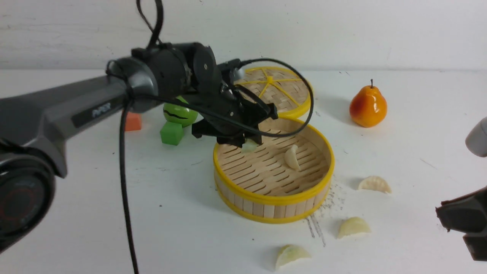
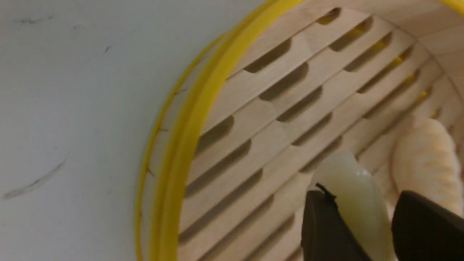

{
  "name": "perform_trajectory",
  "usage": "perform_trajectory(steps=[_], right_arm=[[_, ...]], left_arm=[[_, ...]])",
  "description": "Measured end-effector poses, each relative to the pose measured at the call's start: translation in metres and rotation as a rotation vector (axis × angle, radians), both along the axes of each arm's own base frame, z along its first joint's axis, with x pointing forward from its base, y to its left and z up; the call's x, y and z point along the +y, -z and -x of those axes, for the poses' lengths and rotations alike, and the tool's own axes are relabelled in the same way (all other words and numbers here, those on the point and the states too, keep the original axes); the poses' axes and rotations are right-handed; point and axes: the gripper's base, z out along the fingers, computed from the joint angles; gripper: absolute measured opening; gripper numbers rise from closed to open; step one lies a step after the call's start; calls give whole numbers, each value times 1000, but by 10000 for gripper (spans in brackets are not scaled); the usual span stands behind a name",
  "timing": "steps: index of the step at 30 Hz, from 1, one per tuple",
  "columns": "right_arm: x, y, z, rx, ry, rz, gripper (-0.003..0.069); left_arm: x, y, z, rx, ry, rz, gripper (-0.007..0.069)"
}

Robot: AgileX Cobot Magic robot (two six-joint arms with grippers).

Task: Put the dumplings into the steamer on the white table.
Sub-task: 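Place the dumpling into the bamboo steamer basket with the left gripper, then reach for and grasp a dumpling lying on the table beside the steamer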

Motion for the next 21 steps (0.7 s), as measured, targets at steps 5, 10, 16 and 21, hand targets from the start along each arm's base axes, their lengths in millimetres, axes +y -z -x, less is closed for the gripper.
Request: perform_trajectory(steps=[5,10,16,21], right_arm=[[0,0,0,0,0,-1,72],[0,0,0,-4,1,-2,76],[0,-2,0,-5,0,-3,77],[2,-26,-1,-14,-22,-2,34]], left_arm=[[-5,23,-7,8,-14,22,239],[-6,26,-10,-21,32,8,281],[-5,16,-3,-11,85,-22,455],[12,-66,25,-122,178,-86,503]])
